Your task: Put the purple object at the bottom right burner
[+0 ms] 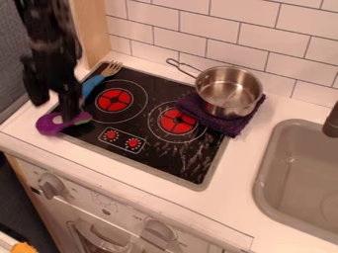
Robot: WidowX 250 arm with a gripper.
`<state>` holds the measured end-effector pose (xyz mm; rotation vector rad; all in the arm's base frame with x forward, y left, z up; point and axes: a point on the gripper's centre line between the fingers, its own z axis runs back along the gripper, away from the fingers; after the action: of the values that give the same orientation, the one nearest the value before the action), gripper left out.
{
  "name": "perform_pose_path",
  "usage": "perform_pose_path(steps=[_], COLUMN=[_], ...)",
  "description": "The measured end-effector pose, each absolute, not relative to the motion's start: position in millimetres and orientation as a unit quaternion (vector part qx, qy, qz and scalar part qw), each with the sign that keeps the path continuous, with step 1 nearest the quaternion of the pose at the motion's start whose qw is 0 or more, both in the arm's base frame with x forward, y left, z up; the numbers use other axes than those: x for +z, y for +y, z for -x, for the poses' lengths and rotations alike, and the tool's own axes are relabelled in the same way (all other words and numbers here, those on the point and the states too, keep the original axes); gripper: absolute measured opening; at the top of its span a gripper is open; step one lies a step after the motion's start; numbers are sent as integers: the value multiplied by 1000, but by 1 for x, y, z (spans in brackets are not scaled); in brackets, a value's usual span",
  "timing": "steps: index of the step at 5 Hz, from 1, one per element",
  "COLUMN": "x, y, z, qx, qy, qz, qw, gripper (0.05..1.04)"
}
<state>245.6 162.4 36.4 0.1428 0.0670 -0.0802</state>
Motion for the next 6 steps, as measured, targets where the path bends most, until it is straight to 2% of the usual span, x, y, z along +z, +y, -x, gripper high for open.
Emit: perform_pose_path(steps=[1, 2, 3, 5, 6], x=[9, 8, 6, 4, 9], y=[168, 177, 180, 181, 170], z=[-242, -253, -256, -254, -244], qx=[-60, -56, -40, -20, 4], qy=[82, 93, 99, 84, 50], qz=[-86, -116, -116, -108, -91], qw=[991, 987, 988, 990, 995], gripper=[996, 1001, 941, 427, 370])
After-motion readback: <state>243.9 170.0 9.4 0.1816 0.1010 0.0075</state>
